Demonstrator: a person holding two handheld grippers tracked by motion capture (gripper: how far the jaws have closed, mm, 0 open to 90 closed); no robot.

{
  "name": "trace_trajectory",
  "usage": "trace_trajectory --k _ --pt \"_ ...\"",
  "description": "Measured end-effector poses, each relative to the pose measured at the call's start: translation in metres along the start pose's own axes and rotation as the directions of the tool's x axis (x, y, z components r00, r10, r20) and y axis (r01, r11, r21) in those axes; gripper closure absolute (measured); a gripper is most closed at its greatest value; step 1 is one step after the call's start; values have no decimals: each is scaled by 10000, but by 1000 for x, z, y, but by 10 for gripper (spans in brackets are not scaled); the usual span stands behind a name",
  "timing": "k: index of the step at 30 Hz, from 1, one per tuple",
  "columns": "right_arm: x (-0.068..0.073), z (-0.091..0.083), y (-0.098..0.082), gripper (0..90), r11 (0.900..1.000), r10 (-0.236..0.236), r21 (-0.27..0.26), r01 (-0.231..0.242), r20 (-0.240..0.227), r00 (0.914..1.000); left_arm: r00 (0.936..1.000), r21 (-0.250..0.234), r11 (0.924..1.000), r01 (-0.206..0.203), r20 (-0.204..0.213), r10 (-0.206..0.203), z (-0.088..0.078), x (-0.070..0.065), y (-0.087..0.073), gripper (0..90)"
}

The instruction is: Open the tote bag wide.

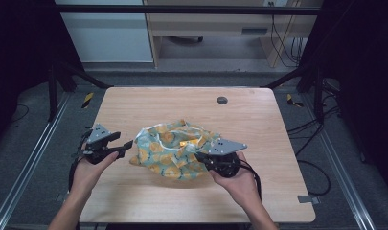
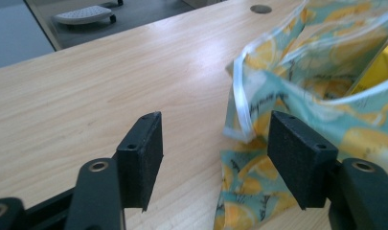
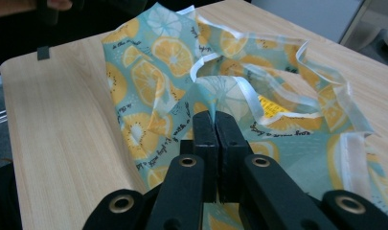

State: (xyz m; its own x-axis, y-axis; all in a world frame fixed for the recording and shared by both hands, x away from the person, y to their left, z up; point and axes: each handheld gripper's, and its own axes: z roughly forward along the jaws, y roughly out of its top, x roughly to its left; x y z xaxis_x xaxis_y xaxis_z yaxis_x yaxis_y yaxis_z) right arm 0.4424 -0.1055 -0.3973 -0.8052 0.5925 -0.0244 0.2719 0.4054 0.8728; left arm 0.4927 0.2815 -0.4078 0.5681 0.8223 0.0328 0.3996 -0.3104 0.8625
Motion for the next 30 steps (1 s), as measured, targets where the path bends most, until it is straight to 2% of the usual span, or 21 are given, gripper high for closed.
trace_trajectory --k 4,7,10,13,14,19,25,26,30 --pt "3 3 -4 887 10000 -23 71 24 -52 10000 9995 127 9995 -303 106 301 2 -2 11 384" --pt "6 7 -7 883 10000 -37 84 38 -131 9999 9973 485 9969 -614 441 593 14 -7 24 369" --pt "7 7 -8 881 9999 -90 60 91 -139 9999 9955 594 9954 -755 615 719 23 -10 31 357" --pt "7 7 -10 880 9999 -138 20 138 -109 9998 9930 756 9918 -1028 660 979 37 -14 46 348" --pt "7 7 -10 880 9999 -138 20 138 -109 9998 9930 756 9918 -1028 660 979 37 -14 46 343" --pt "7 4 -14 880 10000 -95 -12 95 -142 9999 9886 777 9875 -1368 734 1312 50 -22 67 334" --pt "5 2 -18 879 10000 -62 6 62 -135 9999 9864 844 9845 -1540 719 1481 54 -27 74 324" --pt "5 2 -19 879 10000 -60 27 60 -132 9999 9878 789 9863 -1447 693 1394 56 -27 74 322" --pt "4 1 -19 878 10000 -15 10 15 -101 9999 9879 1151 9825 -1467 679 1396 63 -25 70 320"
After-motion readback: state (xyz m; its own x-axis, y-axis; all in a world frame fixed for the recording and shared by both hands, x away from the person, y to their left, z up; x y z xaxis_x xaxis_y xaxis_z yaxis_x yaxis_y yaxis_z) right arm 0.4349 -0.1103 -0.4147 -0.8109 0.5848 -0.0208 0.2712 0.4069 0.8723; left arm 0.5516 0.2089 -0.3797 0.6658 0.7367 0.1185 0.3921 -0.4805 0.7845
